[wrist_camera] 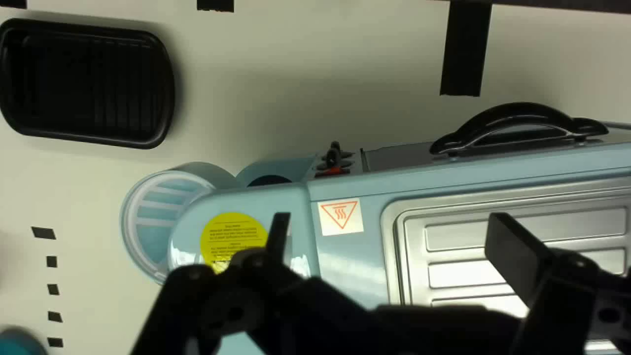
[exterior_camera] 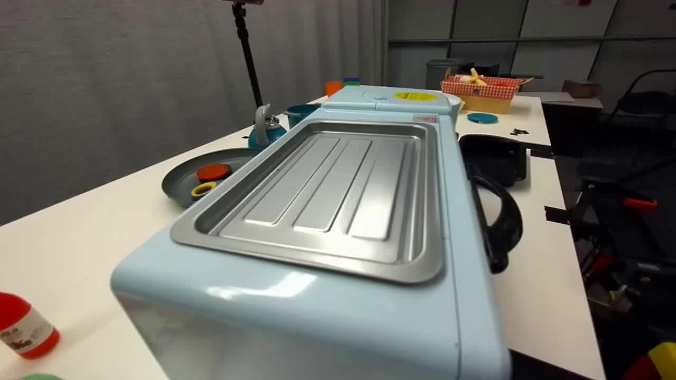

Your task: Turn on the switch and press the button

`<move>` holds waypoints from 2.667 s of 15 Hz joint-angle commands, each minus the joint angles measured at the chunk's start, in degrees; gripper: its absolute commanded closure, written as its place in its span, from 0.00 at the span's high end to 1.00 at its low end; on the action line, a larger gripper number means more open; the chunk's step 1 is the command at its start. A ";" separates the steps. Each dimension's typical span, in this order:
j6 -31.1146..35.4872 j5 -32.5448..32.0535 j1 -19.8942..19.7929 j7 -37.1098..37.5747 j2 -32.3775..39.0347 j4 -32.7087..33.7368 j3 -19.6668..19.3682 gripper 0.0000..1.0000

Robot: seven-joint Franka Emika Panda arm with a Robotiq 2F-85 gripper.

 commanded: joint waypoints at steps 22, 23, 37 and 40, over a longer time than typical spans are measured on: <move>1.74 0.30 1.80 -0.35 0.28 -2.20 -1.27 1.00; 2.05 0.46 1.91 -0.51 0.30 -2.73 -1.29 1.00; 13.39 2.43 2.42 -4.65 -0.71 -13.78 -2.86 1.00; 15.40 3.38 2.37 -6.52 -0.75 -15.57 -3.59 0.98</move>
